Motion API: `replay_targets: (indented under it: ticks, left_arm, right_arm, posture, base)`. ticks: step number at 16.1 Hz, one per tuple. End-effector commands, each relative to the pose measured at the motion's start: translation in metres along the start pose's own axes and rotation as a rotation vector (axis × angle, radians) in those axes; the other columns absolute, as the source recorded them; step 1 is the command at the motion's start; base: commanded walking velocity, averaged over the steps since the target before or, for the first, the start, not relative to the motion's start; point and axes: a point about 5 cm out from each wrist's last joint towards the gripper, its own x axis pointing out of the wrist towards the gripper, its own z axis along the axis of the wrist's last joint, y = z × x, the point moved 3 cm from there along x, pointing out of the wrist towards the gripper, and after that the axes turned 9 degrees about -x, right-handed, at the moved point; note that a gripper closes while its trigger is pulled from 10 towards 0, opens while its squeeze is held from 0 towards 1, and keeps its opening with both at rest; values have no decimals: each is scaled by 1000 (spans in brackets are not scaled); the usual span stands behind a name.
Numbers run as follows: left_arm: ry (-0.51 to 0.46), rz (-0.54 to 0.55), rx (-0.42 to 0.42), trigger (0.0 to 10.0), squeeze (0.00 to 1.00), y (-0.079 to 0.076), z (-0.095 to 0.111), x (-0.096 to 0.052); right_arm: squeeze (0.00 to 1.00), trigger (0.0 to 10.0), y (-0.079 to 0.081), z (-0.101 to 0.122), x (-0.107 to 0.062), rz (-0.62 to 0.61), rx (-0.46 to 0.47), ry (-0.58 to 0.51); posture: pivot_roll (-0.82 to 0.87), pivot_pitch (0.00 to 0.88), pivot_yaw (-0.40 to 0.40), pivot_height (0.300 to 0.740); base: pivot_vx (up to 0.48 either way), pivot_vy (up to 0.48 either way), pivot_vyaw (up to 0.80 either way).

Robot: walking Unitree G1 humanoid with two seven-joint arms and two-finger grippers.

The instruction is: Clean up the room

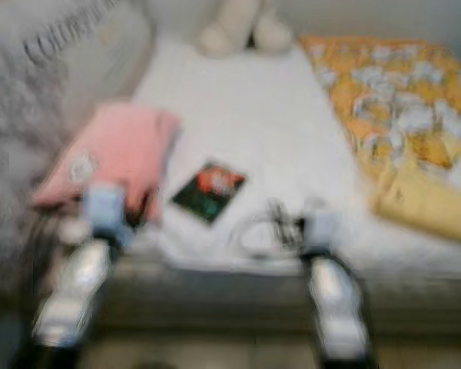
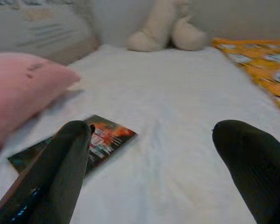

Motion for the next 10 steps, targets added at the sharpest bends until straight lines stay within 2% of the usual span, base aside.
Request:
replay_targets:
  ticks: [1,5,8,9,10]
  left_arm:
    - [-16,-32,9,10000,0,-11,5,3]
    - [-12,-49,13,10000,0,-12,5,6]
    - [21,-53,1,10000,0,-8,-8,-5]
    - [27,-57,3,10000,0,-7,-10,-8]
    - [35,-72,7,10000,0,-8,-12,-17]
  right_arm:
    - [0,10000,-14,-3,-2,-34,-14,12]
    - [0,10000,-11,-2,0,-34,-16,3]
    - [0,10000,-13,-1,-4,-37,-25,-6]
    - [0,10000,-10,-2,-7,-30,-24,-3]
    - [0,10000,-2,-9,-19,-4,-36,33]
  posture:
    - [-42,0,15,740]
    - [-41,0,14,740]
    - [-46,0,5,740]
    - [-46,0,3,740]
    - [-46,0,-8,740]
  base:
    - [259,-401,656]
    - [261,-399,0]
    - [265,-396,0]
    - [266,-394,0]
    - [274,-394,0]
